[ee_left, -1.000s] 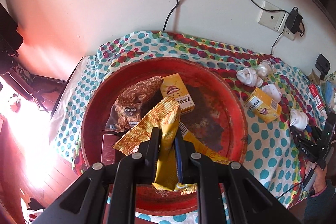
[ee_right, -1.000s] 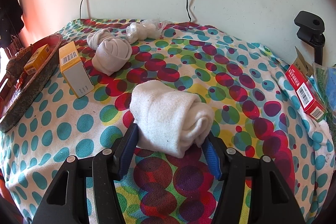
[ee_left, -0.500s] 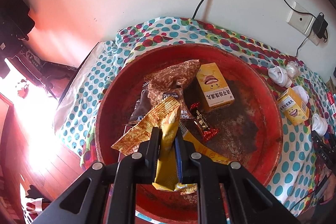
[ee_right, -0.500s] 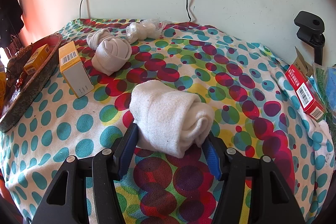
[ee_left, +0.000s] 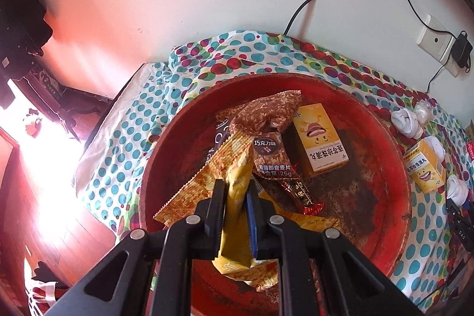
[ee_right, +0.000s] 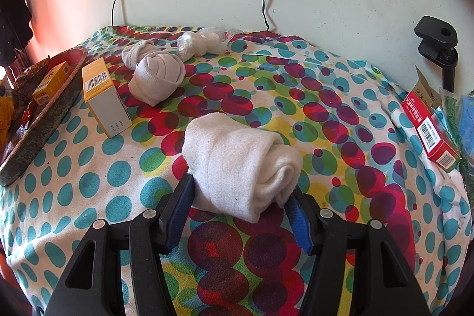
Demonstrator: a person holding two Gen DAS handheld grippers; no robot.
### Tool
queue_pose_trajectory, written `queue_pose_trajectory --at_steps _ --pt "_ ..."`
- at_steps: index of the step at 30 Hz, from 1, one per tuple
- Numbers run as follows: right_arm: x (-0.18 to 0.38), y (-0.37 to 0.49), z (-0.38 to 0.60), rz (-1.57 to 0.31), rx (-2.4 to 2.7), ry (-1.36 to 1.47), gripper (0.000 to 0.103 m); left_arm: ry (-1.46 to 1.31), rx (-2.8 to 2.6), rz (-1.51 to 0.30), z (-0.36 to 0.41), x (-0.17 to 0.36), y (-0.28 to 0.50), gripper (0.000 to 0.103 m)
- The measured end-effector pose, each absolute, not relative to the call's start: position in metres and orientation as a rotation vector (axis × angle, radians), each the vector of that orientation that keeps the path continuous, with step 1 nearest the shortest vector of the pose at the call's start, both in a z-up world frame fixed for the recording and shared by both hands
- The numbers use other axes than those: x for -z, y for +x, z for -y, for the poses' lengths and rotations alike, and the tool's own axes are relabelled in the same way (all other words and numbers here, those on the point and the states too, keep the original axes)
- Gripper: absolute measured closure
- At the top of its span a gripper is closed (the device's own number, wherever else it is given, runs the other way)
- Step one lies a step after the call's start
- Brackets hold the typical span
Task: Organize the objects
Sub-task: 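Lower the chip bag into the red tray and open the left gripper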
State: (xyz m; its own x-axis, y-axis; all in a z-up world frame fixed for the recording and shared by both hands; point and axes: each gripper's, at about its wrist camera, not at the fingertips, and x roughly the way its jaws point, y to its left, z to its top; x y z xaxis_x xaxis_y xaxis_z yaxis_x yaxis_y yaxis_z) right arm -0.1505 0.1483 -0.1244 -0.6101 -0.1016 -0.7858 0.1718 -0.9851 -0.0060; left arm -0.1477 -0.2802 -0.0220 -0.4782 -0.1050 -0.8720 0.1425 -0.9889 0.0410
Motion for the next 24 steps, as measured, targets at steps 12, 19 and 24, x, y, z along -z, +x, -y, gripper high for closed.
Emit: queue_pose_trajectory --at_steps 12,19,24 --pt "0.124 -0.151 -0.147 -0.123 2.69 1.306 0.045 1.532 2.621 -0.081 0.278 0.023 -0.147 0.086" --pt "0.124 -0.151 -0.145 -0.127 2.691 1.307 0.044 1.509 2.629 -0.141 0.276 0.025 -0.141 0.079" --pt "0.123 -0.152 -0.143 -0.13 2.691 1.306 0.046 1.492 2.677 -0.161 0.268 0.025 -0.13 0.069"
